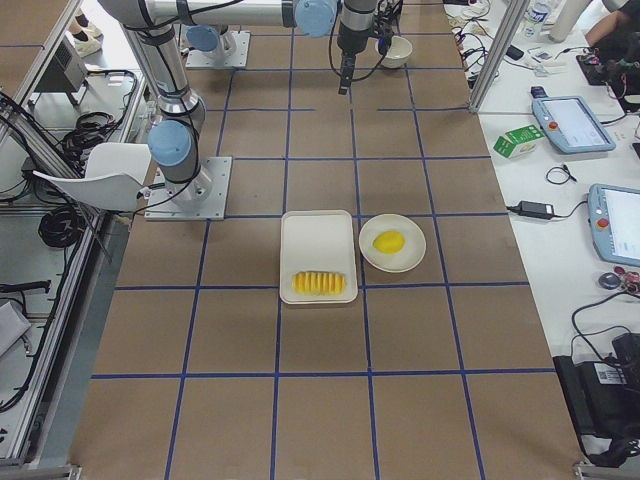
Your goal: Place bowl and put lemon in it
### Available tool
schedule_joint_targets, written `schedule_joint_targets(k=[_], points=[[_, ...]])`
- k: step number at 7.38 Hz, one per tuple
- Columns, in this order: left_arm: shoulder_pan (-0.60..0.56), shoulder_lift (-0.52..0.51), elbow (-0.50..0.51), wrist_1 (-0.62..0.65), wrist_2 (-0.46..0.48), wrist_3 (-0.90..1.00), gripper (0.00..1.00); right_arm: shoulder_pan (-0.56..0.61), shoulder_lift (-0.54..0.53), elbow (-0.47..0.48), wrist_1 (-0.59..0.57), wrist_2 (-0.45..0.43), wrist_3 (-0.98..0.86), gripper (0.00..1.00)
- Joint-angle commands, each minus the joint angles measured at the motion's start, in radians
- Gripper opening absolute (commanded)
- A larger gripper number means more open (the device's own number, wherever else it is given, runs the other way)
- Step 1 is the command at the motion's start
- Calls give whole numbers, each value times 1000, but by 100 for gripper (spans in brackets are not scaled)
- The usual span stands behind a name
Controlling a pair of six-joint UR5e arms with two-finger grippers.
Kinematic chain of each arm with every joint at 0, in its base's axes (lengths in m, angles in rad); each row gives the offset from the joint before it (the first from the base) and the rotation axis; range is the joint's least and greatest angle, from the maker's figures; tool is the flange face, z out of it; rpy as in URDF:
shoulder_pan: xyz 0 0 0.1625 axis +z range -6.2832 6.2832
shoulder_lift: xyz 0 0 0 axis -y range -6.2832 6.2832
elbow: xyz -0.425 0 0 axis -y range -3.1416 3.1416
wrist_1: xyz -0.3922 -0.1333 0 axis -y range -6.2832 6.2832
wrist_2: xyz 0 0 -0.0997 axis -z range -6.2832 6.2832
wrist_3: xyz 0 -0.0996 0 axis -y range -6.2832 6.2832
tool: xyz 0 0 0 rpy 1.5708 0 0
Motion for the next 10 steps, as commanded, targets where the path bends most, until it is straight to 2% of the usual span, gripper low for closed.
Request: schedule_joint_targets(k=[1, 4, 5, 6, 7, 8, 9, 10], points=[[-2, 4, -10, -2, 2, -2, 100, 0, -1, 1, -3, -1, 0, 100], [0, -16, -14, -17, -4, 6, 100, -46, 22, 1, -25, -14, -27, 100], [18, -81, -2, 7, -9, -8, 100, -146, 39, 2, -41, -12, -79, 100], [59, -177, 0, 103, -18, 3, 100, -258, 47, 4, -64, -12, -222, 100], [76, -276, 27, 212, -21, 30, 100, -344, 100, 7, -152, -14, -335, 100], [101, -387, 88, 260, -20, 83, 100, -398, 201, 7, -268, -18, -432, 100], [145, -478, 155, 262, -48, 120, 100, -437, 263, 7, -318, -26, -515, 100], [168, -552, 177, 297, -67, 200, 100, -466, 293, 7, -344, -43, -582, 100]])
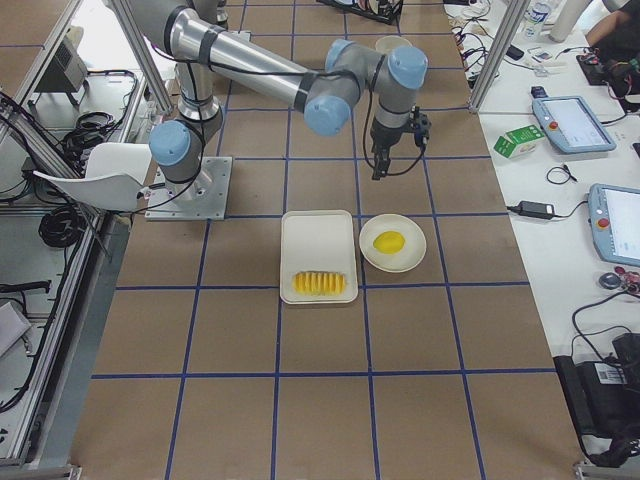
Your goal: Place bowl and put lemon in it
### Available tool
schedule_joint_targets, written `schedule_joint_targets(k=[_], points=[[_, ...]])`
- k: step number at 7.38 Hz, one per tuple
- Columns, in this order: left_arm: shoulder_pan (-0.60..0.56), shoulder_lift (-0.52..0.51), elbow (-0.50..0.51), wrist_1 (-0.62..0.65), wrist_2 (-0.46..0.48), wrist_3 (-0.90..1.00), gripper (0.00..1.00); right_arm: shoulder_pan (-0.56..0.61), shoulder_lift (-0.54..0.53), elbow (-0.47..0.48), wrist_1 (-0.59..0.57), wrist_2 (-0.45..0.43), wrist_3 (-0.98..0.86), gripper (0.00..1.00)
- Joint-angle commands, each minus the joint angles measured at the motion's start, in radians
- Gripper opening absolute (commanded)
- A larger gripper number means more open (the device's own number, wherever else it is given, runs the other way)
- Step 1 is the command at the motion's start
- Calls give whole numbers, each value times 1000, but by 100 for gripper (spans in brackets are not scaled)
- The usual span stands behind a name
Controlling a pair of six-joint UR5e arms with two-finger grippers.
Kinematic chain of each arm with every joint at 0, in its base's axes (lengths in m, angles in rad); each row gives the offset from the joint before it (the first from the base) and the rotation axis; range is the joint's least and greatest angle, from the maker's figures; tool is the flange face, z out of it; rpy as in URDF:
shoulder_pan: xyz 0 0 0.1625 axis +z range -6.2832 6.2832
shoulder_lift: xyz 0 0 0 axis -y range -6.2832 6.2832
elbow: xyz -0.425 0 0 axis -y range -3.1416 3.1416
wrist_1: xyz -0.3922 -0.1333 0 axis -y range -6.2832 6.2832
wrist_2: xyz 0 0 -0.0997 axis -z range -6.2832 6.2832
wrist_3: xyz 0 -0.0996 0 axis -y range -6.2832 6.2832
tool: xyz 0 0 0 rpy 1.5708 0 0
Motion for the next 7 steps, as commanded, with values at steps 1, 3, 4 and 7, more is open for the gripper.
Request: schedule_joint_targets(k=[1, 3, 4, 7], points=[[52, -154, 46, 116, -27, 103, 100, -50, 116, 0, -108, -39, -143, 100], [52, -235, 43, 190, -27, 138, 100, -50, 219, -1, -228, -40, -154, 100], [52, -243, 45, 189, -66, 122, 99, -50, 252, -3, -249, -94, -159, 100], [46, -216, 10, 184, -65, 126, 57, -50, 338, -4, -309, -125, -151, 100]])
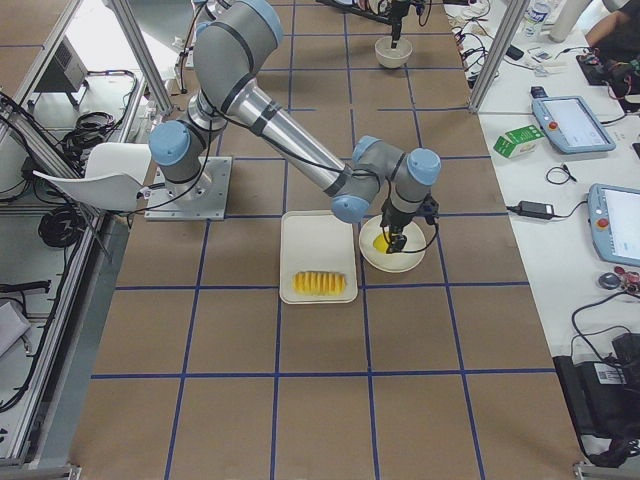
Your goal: Place bowl and put lemon in it
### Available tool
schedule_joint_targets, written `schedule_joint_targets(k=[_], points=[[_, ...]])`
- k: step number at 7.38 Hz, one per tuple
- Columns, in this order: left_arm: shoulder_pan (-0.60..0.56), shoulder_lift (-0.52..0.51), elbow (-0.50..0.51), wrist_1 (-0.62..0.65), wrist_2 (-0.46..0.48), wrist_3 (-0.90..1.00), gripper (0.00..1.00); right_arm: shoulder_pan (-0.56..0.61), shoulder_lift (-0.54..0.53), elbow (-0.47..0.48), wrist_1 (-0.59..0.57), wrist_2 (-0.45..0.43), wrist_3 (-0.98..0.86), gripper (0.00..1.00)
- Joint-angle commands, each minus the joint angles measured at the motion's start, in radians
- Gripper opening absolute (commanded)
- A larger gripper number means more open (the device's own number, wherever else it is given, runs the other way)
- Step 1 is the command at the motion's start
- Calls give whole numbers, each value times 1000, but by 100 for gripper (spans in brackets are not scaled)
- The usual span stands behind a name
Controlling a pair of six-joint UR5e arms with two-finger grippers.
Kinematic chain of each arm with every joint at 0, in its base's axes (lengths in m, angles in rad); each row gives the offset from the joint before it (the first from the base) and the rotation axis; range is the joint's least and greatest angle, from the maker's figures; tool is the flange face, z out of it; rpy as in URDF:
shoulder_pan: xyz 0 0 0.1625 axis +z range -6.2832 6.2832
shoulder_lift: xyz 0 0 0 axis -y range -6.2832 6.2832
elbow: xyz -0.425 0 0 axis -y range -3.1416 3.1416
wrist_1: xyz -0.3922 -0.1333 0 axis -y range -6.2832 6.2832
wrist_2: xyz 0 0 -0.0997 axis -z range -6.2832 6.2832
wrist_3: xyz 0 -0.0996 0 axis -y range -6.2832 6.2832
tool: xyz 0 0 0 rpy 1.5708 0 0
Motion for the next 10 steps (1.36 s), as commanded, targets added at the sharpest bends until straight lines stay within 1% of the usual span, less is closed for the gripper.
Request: schedule_joint_targets(k=[1, 2, 3, 4, 5, 6, 7, 8, 9, 10], points=[[4, 27, -29, 0, 6, 3, 33, 0, 35, -1, -4, 8, 13, 73], [-2, 19, -38, 1, 3, -6, 7, 0, 29, -5, 8, 5, 16, 15], [-2, 7, -38, 6, 3, -14, 5, 0, 18, -12, 14, 0, 19, 0], [-1, 19, -38, 6, 3, -14, 1, 0, -6, -12, 23, 0, 20, 0], [-5, 37, -24, -11, 0, -37, 0, 8, -55, -18, 67, 2, 21, 0], [-18, 71, -23, -55, -9, -87, 0, 12, -122, -18, 136, 3, 20, 0], [-51, 114, -42, -89, -41, -144, 0, 14, -194, -18, 217, 3, 21, 0], [-124, 167, -71, -126, -49, -187, 0, 24, -278, -16, 312, -6, 74, 0], [-198, 210, -128, -128, -75, -310, 0, 58, -331, -16, 374, -3, 183, 0], [-281, 241, -207, -112, -86, -400, 0, 134, -365, -19, 417, 6, 243, 0]])
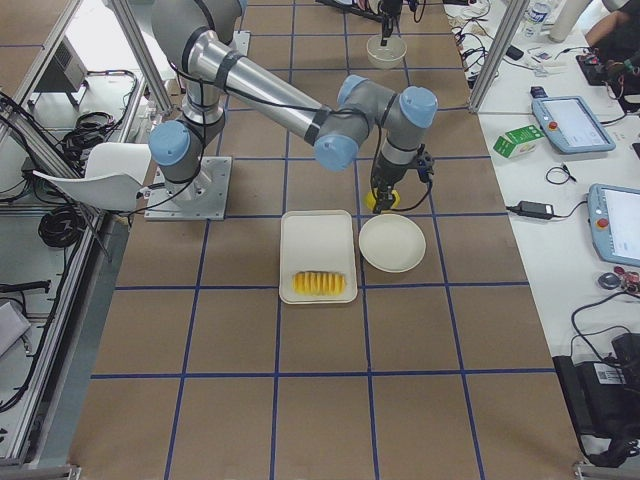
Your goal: Place bowl and put lemon in it
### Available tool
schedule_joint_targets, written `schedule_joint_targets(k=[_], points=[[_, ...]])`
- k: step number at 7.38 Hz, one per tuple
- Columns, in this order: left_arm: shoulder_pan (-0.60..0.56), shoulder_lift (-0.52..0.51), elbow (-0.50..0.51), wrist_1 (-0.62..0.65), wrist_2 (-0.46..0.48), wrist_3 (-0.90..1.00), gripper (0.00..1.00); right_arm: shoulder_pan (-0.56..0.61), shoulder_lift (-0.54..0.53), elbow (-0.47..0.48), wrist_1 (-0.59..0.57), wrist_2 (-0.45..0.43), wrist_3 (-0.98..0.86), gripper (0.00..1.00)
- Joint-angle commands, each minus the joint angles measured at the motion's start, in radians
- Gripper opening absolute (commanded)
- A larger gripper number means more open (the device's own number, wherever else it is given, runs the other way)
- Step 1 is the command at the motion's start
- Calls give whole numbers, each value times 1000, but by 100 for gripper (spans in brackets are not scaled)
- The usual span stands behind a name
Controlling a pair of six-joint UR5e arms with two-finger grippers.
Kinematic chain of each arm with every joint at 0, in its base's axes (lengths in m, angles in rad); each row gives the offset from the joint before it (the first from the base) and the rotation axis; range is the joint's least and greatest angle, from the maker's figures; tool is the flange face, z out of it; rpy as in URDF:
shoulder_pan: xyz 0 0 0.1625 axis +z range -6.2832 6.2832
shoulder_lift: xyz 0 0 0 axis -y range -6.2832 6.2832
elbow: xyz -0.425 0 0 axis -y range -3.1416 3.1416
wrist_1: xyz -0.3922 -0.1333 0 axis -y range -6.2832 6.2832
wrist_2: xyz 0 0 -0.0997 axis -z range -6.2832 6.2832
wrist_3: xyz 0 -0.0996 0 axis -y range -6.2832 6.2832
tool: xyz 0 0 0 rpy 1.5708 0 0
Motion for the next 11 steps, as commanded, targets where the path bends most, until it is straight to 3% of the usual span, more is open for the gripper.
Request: schedule_joint_targets(k=[1, 3, 5, 6, 7, 8, 9, 11], points=[[-167, 61, -163, 137, -18, -173, 0, 159, -86, 1, 74, 6, 139, 0], [-208, 55, -263, 299, -18, -275, 0, 276, -88, 15, 80, 9, 269, 0], [-212, 61, -305, 308, -17, -272, 0, 385, -77, 13, 73, 13, 424, 0], [-213, 36, -304, 313, -18, -289, 18, 425, -65, 13, 67, 56, 506, 0], [-208, 29, -298, 362, -17, -274, 71, 451, -53, 12, 45, 81, 533, 0], [-190, 73, -272, 357, -12, -272, 84, 487, -36, 13, 3, 114, 536, 0], [-173, 119, -227, 233, 31, -264, 84, 526, 1, 13, -48, 128, 550, 0], [-118, 236, -80, -136, 118, -34, 88, 627, 45, 13, -129, 156, 703, 0]])
